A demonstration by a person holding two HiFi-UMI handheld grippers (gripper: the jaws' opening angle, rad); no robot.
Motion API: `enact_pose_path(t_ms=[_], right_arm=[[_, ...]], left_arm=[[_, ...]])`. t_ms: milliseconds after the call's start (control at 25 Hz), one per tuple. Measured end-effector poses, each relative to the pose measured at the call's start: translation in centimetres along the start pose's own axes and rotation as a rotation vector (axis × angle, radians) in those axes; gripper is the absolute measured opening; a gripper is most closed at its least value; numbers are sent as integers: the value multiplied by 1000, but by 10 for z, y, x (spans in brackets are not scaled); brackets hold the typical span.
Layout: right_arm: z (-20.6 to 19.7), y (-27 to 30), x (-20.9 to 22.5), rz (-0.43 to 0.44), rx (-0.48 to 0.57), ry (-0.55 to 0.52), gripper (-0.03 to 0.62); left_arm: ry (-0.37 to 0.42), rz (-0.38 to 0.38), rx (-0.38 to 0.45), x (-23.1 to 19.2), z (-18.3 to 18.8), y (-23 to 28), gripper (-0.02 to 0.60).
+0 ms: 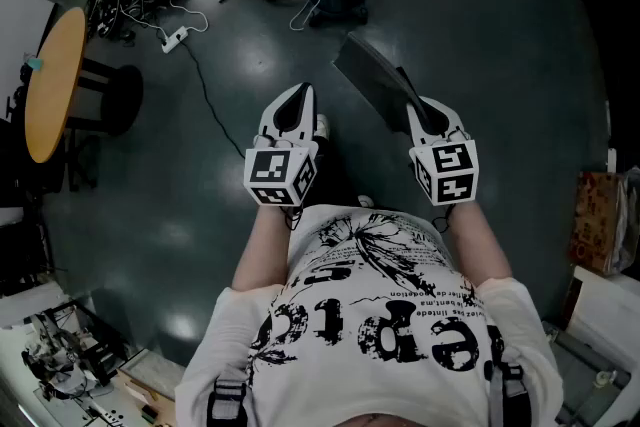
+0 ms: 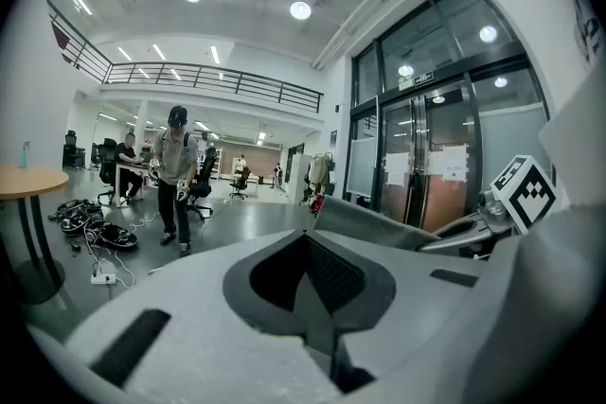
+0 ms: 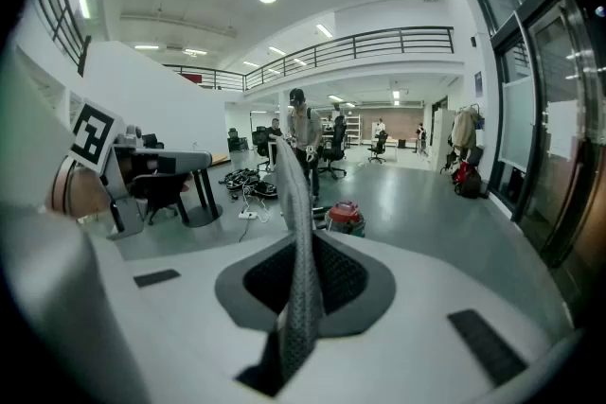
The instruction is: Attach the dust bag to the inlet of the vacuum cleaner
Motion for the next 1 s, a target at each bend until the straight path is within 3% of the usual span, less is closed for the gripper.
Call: enact_pose_path(t_ms=[280,600,800,1000], right_arm=[[29,70,14,-14,-34,22,24],[103,187,38,-37,-98,44,24],[155,266,58,-59,-111,35,25],[200,329,79,-71,-127,37,25]], left_arm=[[7,-28,-26,-54,6,63,2],[-49,-87,-60,-159,46,183,2],[-41,-144,-90,-232,73,258,3],[-41,-152,-105,-290,96,315,2]])
Point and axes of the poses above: the fingertips, and each gripper's own axes: y forward along the fingers, x to its right, z out of its top, the point moved 8 cm from there along -y, backward along the fingers, and after that the axes turned 7 degrees about -x, right-handed, at the moved point
